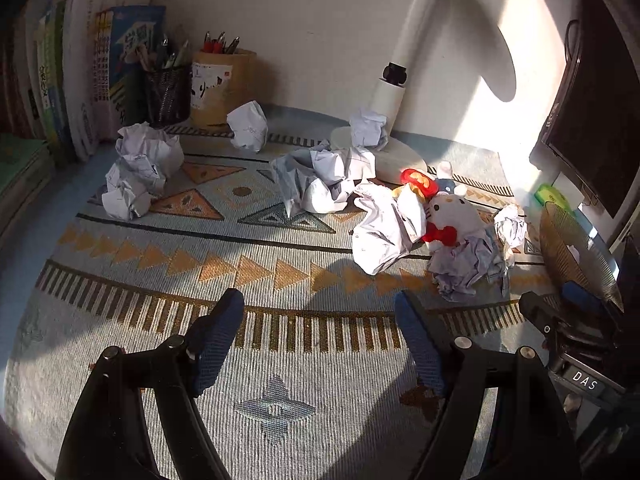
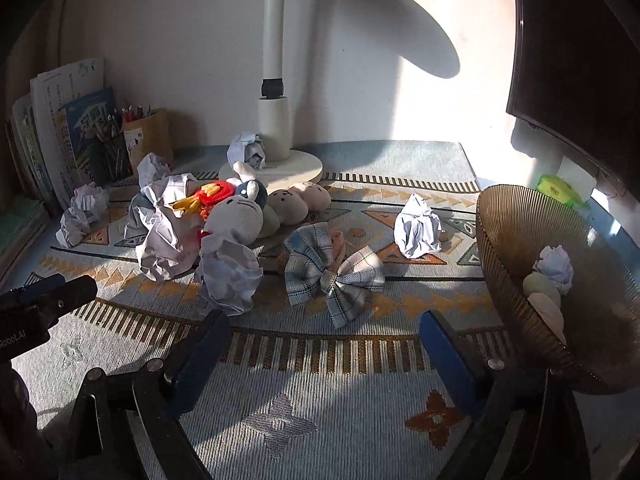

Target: Organize objects

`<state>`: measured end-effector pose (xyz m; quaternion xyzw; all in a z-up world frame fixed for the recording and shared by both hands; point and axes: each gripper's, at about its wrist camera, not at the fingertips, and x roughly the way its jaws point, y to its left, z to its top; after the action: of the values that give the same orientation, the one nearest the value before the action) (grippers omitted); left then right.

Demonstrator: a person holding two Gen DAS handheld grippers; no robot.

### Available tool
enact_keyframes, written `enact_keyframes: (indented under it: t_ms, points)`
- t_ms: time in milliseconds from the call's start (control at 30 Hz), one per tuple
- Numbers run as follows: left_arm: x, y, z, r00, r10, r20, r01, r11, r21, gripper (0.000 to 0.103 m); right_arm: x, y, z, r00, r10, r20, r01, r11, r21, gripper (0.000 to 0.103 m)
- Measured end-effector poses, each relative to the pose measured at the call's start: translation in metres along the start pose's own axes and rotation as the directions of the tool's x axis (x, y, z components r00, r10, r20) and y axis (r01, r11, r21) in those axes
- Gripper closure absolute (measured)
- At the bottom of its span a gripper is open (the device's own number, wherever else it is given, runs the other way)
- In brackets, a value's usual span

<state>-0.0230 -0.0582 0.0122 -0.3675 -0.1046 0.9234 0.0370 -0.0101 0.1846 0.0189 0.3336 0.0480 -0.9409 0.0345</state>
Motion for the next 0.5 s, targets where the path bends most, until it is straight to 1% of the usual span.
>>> enact_keyframes:
  t_ms: [100,233,333,367,400,433,467,500]
  points:
    - [0.001,-0.002,-0.001,1.0,-0.011,-0.004,0.011,1.0,0.013,0.026,0.002,0.002,0.0,1.0,-0.002,-0.009,0.002,1.0,-0.01,0.007]
    - [0.001,-0.006,-0.002,1.0,-0.005,-0.008,0.005,0.999,0.035,0.026,0.003,0.002,0.0,1.0,-0.001,-0.014,0.001,1.0,-0.013,0.007]
    - [0.004,-0.009,-0.001,0.999,0.004,-0.032,-0.003,0.999,0.046,0.026,0.006,0.002,0.002,0.999,0.013,-0.032,-0.013,1.0,-0.017,0.007]
    - [0.009,-0.01,0.002,0.998,-0.015,-0.064,0.018,0.998,0.053,0.026,0.009,0.003,0.004,0.998,0.029,-0.056,-0.031,0.999,-0.026,0.007]
    - [0.015,-0.011,0.006,0.991,-0.066,-0.119,0.074,0.996,0.057,0.026,0.014,0.005,0.008,0.994,0.056,-0.093,-0.059,0.998,-0.032,0.008]
    - [0.019,-0.011,0.011,0.98,-0.127,-0.156,0.136,0.99,0.049,0.026,0.018,0.008,0.014,0.988,0.096,-0.118,-0.101,0.994,-0.036,0.016]
    - [0.021,-0.011,0.018,0.971,-0.168,-0.17,0.177,0.984,0.038,0.026,0.019,0.01,0.02,0.983,0.128,-0.13,-0.134,0.99,-0.038,0.024]
    - [0.023,-0.012,0.026,0.966,-0.186,-0.18,0.195,0.98,0.032,0.026,0.019,0.013,0.027,0.981,0.15,-0.126,-0.156,0.987,-0.04,0.025]
